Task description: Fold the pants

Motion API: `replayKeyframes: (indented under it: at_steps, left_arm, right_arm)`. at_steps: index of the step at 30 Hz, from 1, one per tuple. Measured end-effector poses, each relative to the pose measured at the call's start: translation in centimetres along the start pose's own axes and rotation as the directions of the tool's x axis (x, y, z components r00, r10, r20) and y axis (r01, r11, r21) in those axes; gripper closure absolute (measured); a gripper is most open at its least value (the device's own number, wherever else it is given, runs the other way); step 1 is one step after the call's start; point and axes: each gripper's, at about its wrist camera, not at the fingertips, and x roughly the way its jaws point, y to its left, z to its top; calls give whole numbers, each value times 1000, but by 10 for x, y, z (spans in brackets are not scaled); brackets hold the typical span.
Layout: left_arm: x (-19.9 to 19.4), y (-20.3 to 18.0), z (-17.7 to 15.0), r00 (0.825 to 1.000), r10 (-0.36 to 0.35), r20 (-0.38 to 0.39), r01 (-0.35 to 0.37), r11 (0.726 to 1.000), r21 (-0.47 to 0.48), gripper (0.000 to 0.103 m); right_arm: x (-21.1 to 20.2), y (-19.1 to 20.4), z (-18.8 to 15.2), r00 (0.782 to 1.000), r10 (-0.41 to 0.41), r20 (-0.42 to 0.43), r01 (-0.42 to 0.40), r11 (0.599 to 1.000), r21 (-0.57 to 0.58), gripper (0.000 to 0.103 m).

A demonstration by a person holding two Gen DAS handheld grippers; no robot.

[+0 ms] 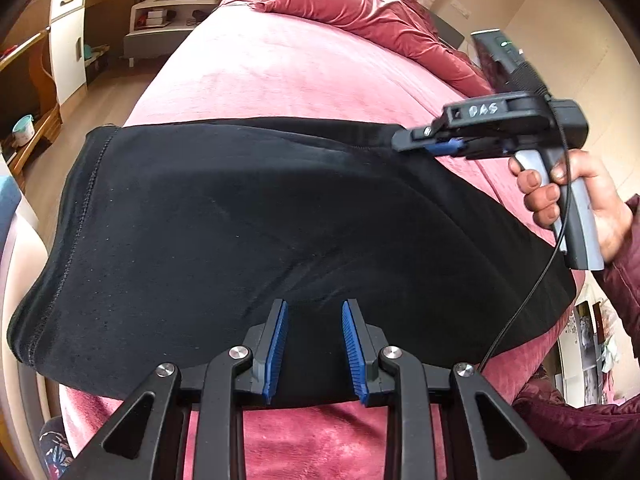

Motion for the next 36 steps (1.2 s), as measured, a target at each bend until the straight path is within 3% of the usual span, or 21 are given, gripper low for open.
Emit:
replayKeyframes:
  at_steps: [1, 3, 6, 11, 15, 19, 21, 25, 29, 33, 36]
  left_arm:
    - [-1, 1, 1, 1000, 7, 6, -7, 1000, -2, 74]
    - [-4, 14, 1, 1000, 25, 19, -25, 999, -25, 74]
    - [-5, 35, -2, 998, 63, -19, -65, 993, -102, 75]
    - [-15, 57, -7, 998, 54, -22, -57, 984, -170, 78]
    - [-36, 68, -4, 999, 30, 34, -21, 976, -215, 77]
    - [-70, 92, -3, 992, 65, 107, -33, 961, -275, 77]
    - [-81, 100, -2, 989, 75, 129, -34, 955, -296, 77]
    - [-99, 118, -5, 978, 140, 156, -77, 932, -353, 77]
    - [-109, 145, -11, 967, 186, 175, -89, 887, -453, 77]
    - [-107, 140, -12, 966, 173, 191, -72, 893, -445, 77]
    - [-89, 132, -7, 973, 192, 126, -127, 906, -404, 77]
  right_arm:
    - [7, 4, 2, 1000, 1, -10, -1, 1000, -19, 92]
    - [5, 7, 6, 999, -31, 23, 32, 998, -45, 93]
    - [-6, -14, 15, 989, -5, 146, -7, 997, 80, 97]
    - [28, -22, 15, 993, -55, 103, 45, 994, 100, 97]
    - [31, -14, 20, 992, -57, 115, 43, 992, 117, 94]
    - [0, -16, 9, 982, -77, 170, 54, 990, 133, 76]
    - [-16, -11, 2, 973, -67, 220, 38, 990, 133, 76]
    - [-44, 4, -29, 965, -15, 262, -11, 995, 95, 74]
    - [-44, 30, -72, 977, 21, 213, -28, 999, 34, 71]
    - [-27, 40, -116, 990, 10, 139, -12, 1000, 15, 68]
    - [-20, 32, -150, 995, 12, 97, -17, 998, 52, 68]
